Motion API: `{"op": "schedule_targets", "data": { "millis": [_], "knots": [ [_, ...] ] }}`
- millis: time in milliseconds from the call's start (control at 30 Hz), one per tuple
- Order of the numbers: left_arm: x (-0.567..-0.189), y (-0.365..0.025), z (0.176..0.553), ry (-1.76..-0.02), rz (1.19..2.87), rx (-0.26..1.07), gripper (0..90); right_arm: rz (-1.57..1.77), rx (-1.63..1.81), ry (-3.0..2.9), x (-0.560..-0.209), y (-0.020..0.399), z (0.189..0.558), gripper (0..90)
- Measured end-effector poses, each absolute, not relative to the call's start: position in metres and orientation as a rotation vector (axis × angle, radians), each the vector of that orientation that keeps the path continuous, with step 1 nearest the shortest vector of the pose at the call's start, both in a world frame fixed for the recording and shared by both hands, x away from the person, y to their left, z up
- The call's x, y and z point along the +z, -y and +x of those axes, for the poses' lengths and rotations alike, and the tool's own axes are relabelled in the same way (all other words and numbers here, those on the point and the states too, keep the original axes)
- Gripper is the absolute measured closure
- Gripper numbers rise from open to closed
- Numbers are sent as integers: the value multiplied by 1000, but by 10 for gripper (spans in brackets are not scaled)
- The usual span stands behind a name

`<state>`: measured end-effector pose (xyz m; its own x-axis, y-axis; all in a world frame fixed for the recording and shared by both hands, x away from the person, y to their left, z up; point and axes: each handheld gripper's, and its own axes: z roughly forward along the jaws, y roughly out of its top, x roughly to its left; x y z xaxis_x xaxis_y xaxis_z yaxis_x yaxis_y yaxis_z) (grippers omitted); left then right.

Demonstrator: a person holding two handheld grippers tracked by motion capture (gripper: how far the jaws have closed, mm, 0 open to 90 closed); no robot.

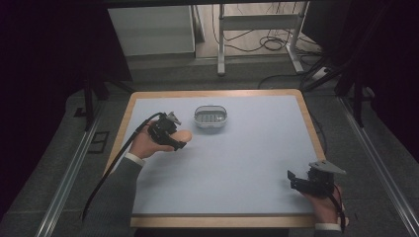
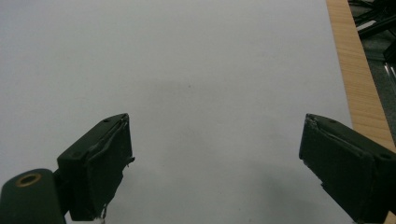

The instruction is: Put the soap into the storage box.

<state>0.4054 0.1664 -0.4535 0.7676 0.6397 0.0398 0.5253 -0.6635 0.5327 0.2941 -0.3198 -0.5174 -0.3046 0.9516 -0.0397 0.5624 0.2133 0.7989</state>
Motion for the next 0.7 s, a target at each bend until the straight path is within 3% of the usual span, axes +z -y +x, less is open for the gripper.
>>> {"op": "schedule_targets", "data": {
  "millis": [700],
  "knots": [
    [-455, -157, 424, -868, 2469, 283, 330, 1400, 943, -1952, -517, 321, 294, 93]
  ]
}}
